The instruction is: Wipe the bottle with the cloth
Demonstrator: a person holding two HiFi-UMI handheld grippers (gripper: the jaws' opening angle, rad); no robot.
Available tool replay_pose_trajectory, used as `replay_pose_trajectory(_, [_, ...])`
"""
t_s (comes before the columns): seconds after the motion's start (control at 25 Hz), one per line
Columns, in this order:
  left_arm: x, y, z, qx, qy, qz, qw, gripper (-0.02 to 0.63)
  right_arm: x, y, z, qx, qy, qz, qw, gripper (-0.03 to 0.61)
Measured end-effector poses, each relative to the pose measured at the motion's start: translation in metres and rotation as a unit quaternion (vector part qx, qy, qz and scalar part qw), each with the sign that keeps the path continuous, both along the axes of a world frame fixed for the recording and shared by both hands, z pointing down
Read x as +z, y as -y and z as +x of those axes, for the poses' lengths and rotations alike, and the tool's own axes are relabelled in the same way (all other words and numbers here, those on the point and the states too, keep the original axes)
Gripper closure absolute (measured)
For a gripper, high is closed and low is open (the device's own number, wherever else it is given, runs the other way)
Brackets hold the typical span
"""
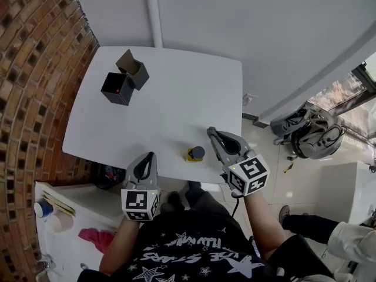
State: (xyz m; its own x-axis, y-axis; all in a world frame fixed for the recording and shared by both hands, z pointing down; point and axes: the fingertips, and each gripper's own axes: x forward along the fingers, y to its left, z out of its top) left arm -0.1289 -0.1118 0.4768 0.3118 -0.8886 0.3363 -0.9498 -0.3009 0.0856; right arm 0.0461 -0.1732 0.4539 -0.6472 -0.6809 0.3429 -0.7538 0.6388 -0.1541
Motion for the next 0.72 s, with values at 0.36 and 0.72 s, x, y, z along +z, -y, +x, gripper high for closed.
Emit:
replay_pose_trajectory(0.36, [0.0, -0.011, -0.005, 0.04, -0.009, 0.005, 0.9992, 0.609, -0.025, -0.066, 0.003, 0.155, -0.039, 0.096, 0.982, 0.538])
replay_pose_trajectory(0.72, [0.007, -0.033, -0.017, 0.068, -0.012, 0.003, 0.9976, 0.609, -0.031, -0.132, -0.104, 0.076, -0.197, 0.178, 0.961, 0.538])
